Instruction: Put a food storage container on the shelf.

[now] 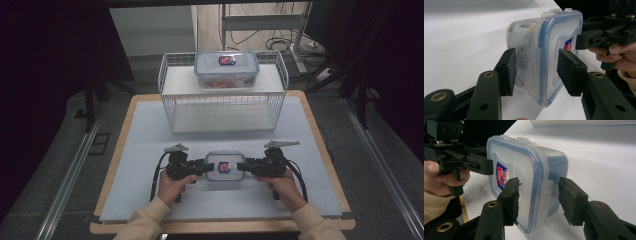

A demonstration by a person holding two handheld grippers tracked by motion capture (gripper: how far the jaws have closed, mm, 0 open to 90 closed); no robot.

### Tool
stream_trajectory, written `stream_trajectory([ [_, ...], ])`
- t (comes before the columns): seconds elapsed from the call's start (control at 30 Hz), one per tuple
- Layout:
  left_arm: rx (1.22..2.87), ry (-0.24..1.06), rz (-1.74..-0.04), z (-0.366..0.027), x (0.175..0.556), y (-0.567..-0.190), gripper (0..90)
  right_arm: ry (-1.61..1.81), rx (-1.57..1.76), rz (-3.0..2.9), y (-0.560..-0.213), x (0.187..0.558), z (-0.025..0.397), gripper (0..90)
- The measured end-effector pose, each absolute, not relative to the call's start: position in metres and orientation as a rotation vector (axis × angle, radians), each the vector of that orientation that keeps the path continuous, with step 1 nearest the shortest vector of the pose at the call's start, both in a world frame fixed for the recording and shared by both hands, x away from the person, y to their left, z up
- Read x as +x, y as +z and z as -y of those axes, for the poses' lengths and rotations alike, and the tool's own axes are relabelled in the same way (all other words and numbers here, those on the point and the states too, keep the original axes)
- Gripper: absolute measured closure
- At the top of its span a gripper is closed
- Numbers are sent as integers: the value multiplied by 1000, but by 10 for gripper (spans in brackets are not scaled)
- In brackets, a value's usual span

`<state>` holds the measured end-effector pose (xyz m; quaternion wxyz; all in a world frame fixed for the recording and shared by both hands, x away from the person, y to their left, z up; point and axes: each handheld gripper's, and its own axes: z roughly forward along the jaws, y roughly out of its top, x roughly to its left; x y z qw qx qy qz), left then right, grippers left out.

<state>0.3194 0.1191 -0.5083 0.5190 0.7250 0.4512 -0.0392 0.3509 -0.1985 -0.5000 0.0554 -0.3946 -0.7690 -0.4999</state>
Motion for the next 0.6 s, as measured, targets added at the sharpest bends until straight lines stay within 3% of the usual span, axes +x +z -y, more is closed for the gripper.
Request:
stream_trajectory([
  [0.6, 1727, -47, -1043, -119, 331, -477, 509, -1587, -1171, 2363, -469, 360, 199, 520],
])
